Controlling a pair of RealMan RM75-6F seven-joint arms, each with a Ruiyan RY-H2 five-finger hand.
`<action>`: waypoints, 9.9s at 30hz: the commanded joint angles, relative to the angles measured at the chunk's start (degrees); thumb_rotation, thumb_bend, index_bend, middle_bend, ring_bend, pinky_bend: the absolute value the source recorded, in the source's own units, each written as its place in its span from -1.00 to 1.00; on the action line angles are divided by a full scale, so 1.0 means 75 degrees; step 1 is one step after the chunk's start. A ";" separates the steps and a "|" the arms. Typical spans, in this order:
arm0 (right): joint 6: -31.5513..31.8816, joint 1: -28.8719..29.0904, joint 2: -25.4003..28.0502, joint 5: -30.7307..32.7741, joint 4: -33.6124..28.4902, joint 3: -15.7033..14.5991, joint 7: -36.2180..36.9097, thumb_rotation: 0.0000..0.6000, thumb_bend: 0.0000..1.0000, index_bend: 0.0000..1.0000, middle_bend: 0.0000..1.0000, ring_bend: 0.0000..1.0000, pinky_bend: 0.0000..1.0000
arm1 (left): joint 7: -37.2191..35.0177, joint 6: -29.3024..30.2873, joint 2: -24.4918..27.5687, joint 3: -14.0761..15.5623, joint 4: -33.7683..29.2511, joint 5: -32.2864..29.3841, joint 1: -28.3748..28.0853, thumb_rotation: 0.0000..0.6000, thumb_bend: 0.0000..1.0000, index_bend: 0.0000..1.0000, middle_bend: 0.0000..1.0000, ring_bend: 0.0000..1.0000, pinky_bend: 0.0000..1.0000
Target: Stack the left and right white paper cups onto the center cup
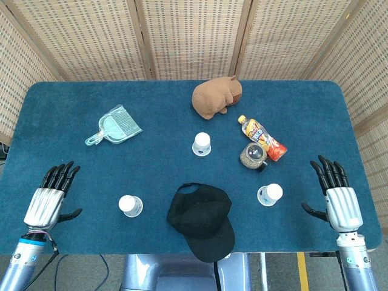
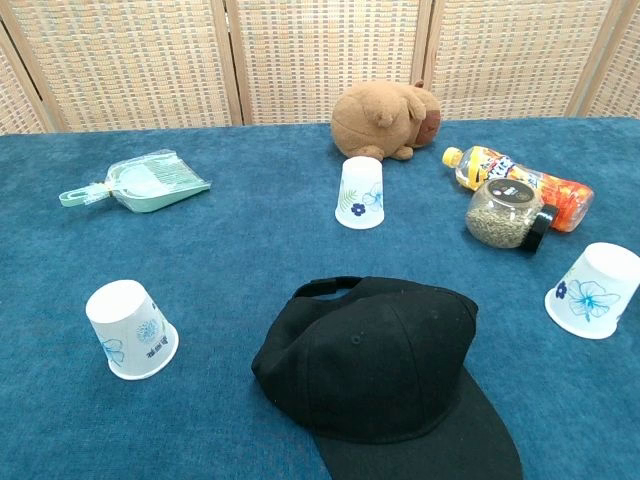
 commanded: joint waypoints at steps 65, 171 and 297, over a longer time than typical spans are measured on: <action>-0.0112 -0.0034 0.0107 0.0445 0.0047 0.0224 0.0488 1.00 -0.78 -0.96 -1.00 -1.00 -1.00 | 0.1782 -0.3339 -0.0105 -0.0232 -0.1224 -0.1937 -0.2203 1.00 -0.66 -0.37 -1.00 -1.00 -0.91; -0.1778 0.0402 -0.0065 0.1949 0.1295 0.0718 0.1846 1.00 -0.78 -0.95 -1.00 -1.00 -1.00 | 0.1606 -0.4582 -0.4577 -0.3055 0.5151 -0.5054 -0.8060 1.00 -0.44 -0.22 -1.00 -1.00 -0.93; -0.2914 0.1976 -0.0358 0.2772 -0.0902 0.0756 -0.1840 1.00 -0.60 0.13 -0.78 -0.95 -0.89 | -0.0676 -0.0280 -0.0038 0.0036 -0.0284 -0.0989 -0.0566 1.00 -0.66 -0.84 -1.00 -1.00 -1.00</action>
